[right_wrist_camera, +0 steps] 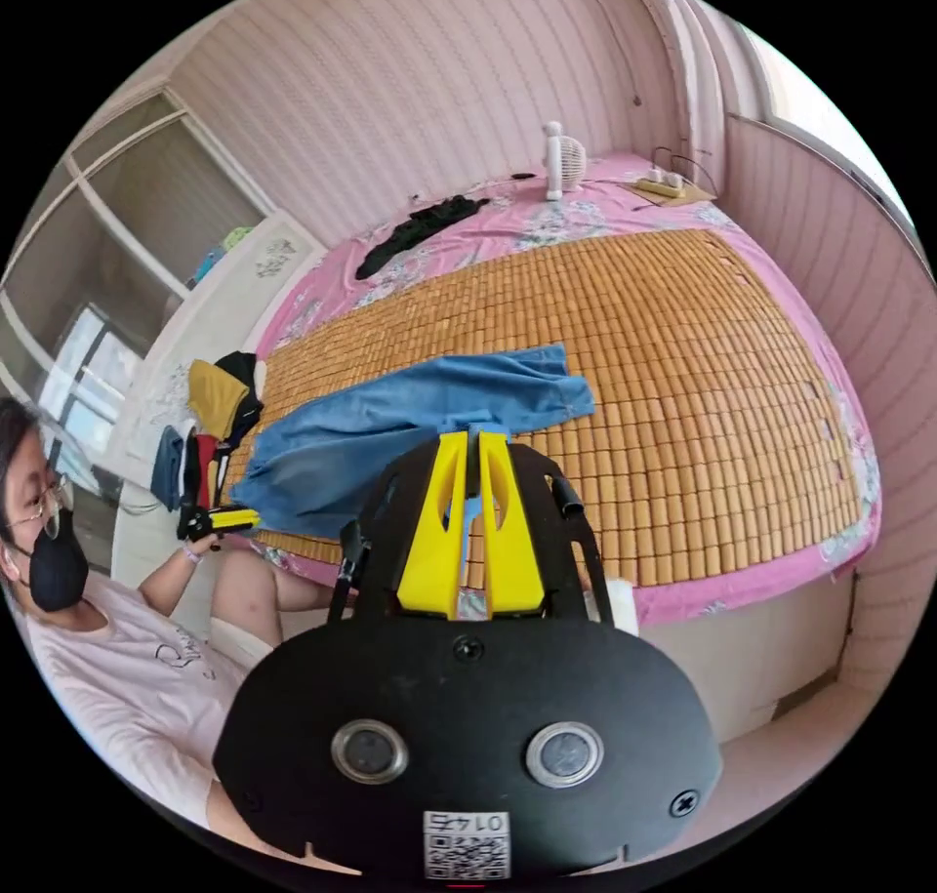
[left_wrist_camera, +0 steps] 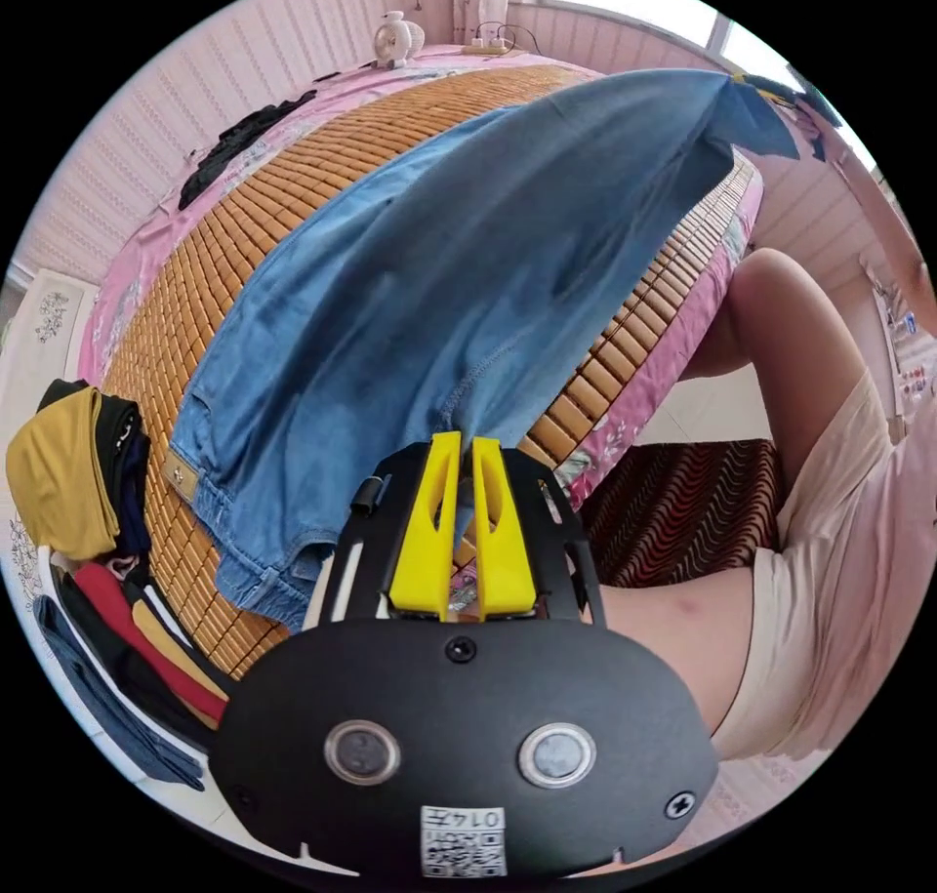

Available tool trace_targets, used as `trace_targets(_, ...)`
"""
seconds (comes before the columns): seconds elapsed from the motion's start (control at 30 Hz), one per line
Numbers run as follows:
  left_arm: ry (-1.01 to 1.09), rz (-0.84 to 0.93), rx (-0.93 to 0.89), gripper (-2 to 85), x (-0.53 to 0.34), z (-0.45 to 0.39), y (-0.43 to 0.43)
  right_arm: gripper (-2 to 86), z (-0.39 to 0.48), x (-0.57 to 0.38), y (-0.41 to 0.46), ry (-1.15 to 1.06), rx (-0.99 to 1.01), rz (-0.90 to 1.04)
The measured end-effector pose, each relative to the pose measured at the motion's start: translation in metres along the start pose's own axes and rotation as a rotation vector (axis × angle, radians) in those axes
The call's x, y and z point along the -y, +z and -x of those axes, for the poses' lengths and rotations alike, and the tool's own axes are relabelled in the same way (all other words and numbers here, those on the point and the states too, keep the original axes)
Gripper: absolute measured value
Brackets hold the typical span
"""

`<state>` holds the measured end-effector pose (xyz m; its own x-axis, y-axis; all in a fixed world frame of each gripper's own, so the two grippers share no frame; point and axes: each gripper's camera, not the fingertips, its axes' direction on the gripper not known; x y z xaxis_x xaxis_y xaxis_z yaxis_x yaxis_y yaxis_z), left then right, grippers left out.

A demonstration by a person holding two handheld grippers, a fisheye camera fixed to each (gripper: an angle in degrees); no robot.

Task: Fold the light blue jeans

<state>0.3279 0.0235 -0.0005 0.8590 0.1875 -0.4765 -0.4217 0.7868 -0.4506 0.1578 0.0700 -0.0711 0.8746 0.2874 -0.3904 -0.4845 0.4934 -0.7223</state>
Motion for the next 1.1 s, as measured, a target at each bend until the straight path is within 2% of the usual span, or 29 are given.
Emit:
trace_targets(0.07, -0.001, -0.002, -0.022, 2.2, -0.006, 0.002, -0.004, 2.5, -0.022, -0.009, 0.006, 0.097, -0.066, -0.047)
trace_targets(0.2, -0.072, 0.033, -0.109, 4.8, -0.014, 0.009, 0.014, 4.8, -0.040, -0.052, 0.033, 0.168, 0.040, -0.052)
trace_targets(0.37, -0.049, 0.060, -0.055, 5.8, -0.012, -0.002, 0.015, 8.3, -0.042, -0.104, 0.073, 0.182, -0.042, 0.097)
trace_targets(0.53, -0.011, -0.018, -0.039, 5.9, 0.000, -0.015, -0.003, 10.1, -0.045, -0.128, 0.096, 0.224, -0.063, 0.058)
trace_targets(0.63, 0.028, -0.102, -0.097, 6.0, 0.013, -0.026, -0.010, 9.4, -0.045, -0.127, 0.108, 0.246, -0.065, 0.006)
trace_targets(0.77, 0.088, -0.101, -0.176, 6.7, 0.038, -0.048, 0.008, 3.5, -0.045, -0.129, 0.112, 0.231, -0.084, 0.033)
trace_targets(0.87, 0.156, -0.086, -0.284, 7.4, 0.061, -0.073, 0.028, 2.2, -0.042, -0.134, 0.079, 0.200, -0.033, -0.053)
trace_targets(1.0, 0.265, -0.131, -0.284, 7.7, 0.086, -0.103, 0.030, 2.1, -0.026, -0.127, 0.007, 0.186, -0.064, -0.295)
trace_targets(1.1, 0.236, -0.193, -0.282, 7.8, 0.100, -0.099, 0.022, 3.6, -0.025, -0.090, 0.003, 0.172, -0.088, -0.327)
